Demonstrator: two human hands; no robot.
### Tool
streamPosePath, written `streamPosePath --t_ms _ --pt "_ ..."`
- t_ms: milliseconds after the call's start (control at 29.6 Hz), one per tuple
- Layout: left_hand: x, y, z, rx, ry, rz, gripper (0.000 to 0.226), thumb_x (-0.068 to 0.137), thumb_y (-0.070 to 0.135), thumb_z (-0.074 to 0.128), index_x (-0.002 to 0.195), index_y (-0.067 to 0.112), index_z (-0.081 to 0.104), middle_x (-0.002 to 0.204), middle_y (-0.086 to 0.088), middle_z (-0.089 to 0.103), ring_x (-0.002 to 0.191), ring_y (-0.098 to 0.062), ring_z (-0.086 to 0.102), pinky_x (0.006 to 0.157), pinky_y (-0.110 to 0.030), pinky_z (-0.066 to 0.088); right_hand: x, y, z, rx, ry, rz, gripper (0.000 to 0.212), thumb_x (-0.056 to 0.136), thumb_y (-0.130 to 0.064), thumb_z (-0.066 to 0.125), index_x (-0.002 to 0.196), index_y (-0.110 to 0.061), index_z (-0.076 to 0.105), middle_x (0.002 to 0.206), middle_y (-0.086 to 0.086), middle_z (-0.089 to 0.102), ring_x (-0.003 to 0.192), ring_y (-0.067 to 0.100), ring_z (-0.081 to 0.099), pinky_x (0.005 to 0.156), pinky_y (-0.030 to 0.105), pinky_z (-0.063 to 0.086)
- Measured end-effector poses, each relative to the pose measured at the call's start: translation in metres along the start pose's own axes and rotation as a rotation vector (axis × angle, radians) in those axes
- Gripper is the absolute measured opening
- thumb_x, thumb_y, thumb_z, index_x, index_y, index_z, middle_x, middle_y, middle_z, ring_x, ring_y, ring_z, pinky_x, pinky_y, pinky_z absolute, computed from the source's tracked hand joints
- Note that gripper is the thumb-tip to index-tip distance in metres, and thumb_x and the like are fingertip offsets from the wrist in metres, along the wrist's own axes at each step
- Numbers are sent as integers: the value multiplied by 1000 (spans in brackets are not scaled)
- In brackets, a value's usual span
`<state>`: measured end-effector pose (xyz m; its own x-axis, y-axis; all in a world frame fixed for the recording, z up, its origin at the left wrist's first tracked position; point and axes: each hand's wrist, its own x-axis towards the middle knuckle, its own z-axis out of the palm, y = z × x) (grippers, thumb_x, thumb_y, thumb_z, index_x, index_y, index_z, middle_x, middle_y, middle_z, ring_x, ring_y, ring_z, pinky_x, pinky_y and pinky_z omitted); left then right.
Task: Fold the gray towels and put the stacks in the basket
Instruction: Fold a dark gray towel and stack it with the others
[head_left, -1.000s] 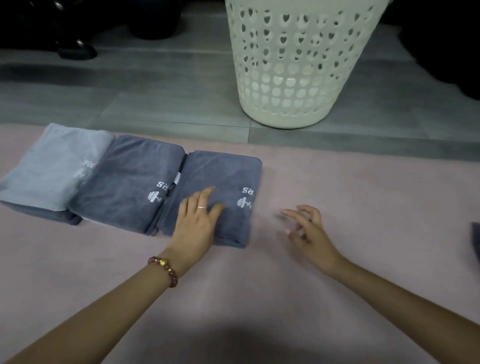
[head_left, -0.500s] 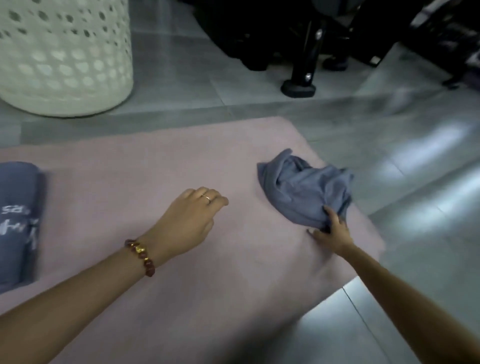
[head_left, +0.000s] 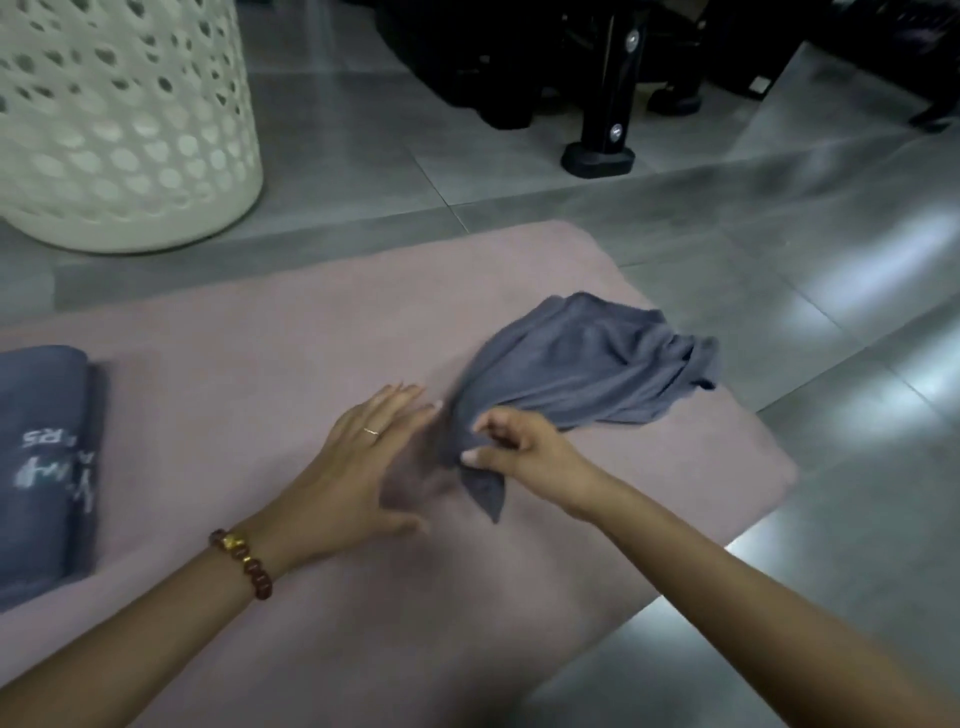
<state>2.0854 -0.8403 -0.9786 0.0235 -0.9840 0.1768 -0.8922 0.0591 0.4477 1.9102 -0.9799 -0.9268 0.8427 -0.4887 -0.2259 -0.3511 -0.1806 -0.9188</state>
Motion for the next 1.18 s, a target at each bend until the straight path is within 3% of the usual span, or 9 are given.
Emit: streamPosePath --t_ms 101,169,237,372,507,676,778,879,1183 --pt "-20 14 -6 -407 -10 -216 75 58 61 57 124 72 25 140 33 33 132 6 29 113 -23 18 -14 -43 30 171 -365 -16 19 88 1 59 97 -16 61 92 -1 63 88 6 60 82 20 48" --pt "-25 29 -15 -771 210 -430 27 56 49 63 83 51 66 85 43 60 86 20 55 83 -8 43 -14 -59 35 263 -326 -49 24 91 0 54 106 -18 59 97 -5 63 90 -3 60 85 14 47" --pt "-25 36 -25 -914 424 -526 10 79 24 71 82 29 62 70 31 66 73 14 60 66 -5 46 -10 -58 27 212 -175 -112 36 87 -8 62 120 -19 53 111 -4 61 105 -2 56 95 17 44" --pt "-37 28 -58 -1163 720 -889 11 91 21 59 88 12 63 77 -1 67 61 -6 66 51 -16 50 -3 -14 -7 -749 -259 7 91 64 -57 76 141 -36 32 152 -5 26 142 16 16 117 46 13" --pt "-56 6 -81 -1171 811 -927 19 84 16 68 99 7 64 88 -7 69 73 -14 68 55 -19 52 -25 46 -16 -1160 -400 321 78 81 -48 64 145 -22 28 155 -3 18 140 23 22 115 45 15" --pt "-80 -8 -88 -892 743 -976 38 79 -3 68 109 9 49 92 1 58 81 -11 58 58 -12 48 -32 40 -2 -530 -41 234 9 90 -24 54 92 -16 55 94 6 63 97 28 60 80 32 45" --pt "-86 -15 -87 -869 728 -934 27 83 -7 58 104 9 52 86 3 59 77 -8 57 56 -6 46 -37 -17 4 303 -224 374 45 72 -35 76 102 -3 67 100 16 70 91 25 67 81 30 55" --pt "-85 -17 -88 -867 736 -944 12 90 0 53 97 9 56 84 0 61 74 -8 57 55 -7 46 -38 -68 8 493 -378 386 45 71 -41 72 94 -3 74 98 19 70 85 25 70 71 29 57" --pt "-83 -11 -97 -1304 660 -1102 38 98 39 43 91 12 69 101 -9 68 91 -18 65 87 -30 50 30 -61 14 -241 603 271 40 93 -23 53 129 -9 46 133 20 45 120 32 47 91 31 39"
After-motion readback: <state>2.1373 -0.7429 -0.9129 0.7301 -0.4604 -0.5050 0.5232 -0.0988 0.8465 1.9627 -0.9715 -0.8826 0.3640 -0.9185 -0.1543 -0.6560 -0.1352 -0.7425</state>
